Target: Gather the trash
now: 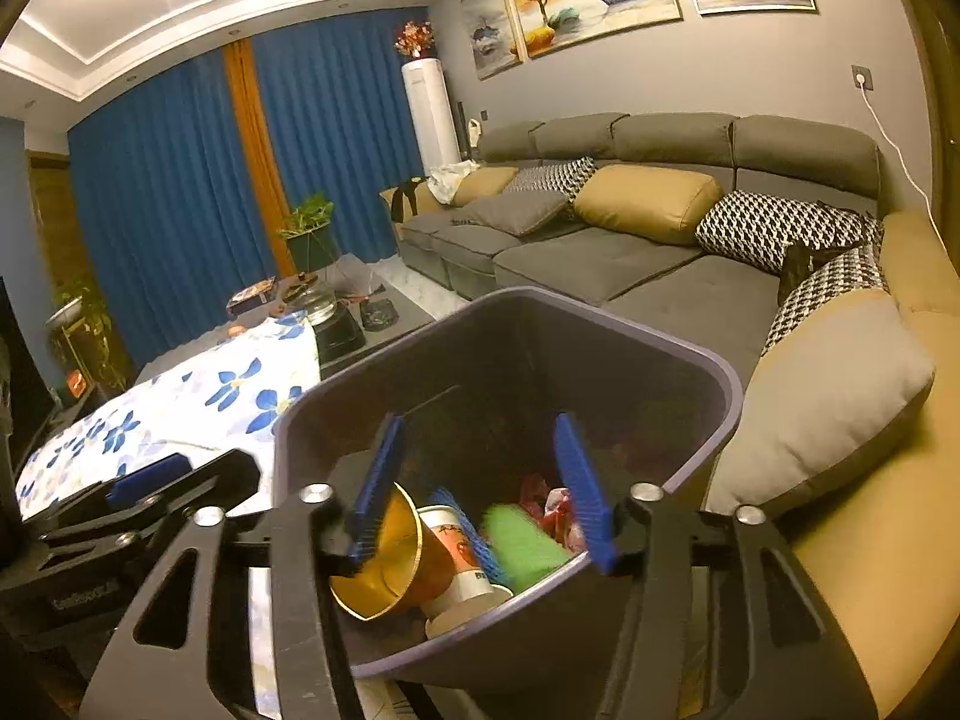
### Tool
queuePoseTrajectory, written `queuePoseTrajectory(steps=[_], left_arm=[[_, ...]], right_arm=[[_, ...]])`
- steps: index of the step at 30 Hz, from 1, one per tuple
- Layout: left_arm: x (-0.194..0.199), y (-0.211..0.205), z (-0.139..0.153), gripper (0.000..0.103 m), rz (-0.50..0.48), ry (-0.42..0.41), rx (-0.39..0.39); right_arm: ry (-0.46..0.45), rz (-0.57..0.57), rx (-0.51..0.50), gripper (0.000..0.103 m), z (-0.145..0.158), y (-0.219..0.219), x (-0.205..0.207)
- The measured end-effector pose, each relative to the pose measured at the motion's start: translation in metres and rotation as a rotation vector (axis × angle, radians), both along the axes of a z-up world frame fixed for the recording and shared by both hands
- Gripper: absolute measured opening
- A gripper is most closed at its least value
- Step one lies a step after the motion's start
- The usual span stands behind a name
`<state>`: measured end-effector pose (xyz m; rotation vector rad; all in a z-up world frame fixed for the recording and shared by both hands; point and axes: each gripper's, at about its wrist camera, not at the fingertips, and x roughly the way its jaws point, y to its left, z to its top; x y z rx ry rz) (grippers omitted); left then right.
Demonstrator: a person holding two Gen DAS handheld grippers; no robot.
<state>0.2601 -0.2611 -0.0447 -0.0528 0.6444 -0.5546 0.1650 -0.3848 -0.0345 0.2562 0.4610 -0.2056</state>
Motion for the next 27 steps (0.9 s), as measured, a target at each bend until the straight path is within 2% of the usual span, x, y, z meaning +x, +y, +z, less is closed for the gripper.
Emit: queuePoseTrajectory(steps=[1, 3, 5, 7, 9, 16, 20, 27], left_arm=[[-0.002, 0.006, 0.001, 0.088, 0.013, -0.008, 0.008], [-0.011, 0.019, 0.004, 0.088, 0.055, -0.027, 0.037], [-0.021, 0.031, 0.007, 0.089, 0.089, -0.047, 0.057], [-0.031, 0.045, 0.01, 0.093, 0.118, -0.063, 0.062], [-0.044, 0.06, 0.013, 0.097, 0.147, -0.076, 0.057], [-0.088, 0.111, 0.024, 0.097, 0.267, -0.117, 0.068], [-0.107, 0.139, 0.027, 0.097, 0.32, -0.109, 0.066], [-0.144, 0.171, 0.033, 0.097, 0.371, -0.13, 0.076]], right_arm=[[-0.009, -0.002, -0.008, 0.066, 0.002, 0.002, -0.003], [-0.032, -0.008, -0.035, 0.079, 0.007, 0.008, -0.011], [-0.047, -0.014, -0.052, 0.088, 0.012, 0.014, -0.02], [-0.055, -0.016, -0.069, 0.09, 0.016, 0.023, -0.028], [-0.046, -0.02, -0.086, 0.098, 0.017, 0.031, -0.033], [-0.044, -0.013, -0.133, 0.098, 0.022, 0.065, -0.054], [-0.055, -0.012, -0.171, 0.097, 0.026, 0.088, -0.07], [-0.077, 0.029, -0.196, 0.097, 0.034, 0.124, -0.099]])
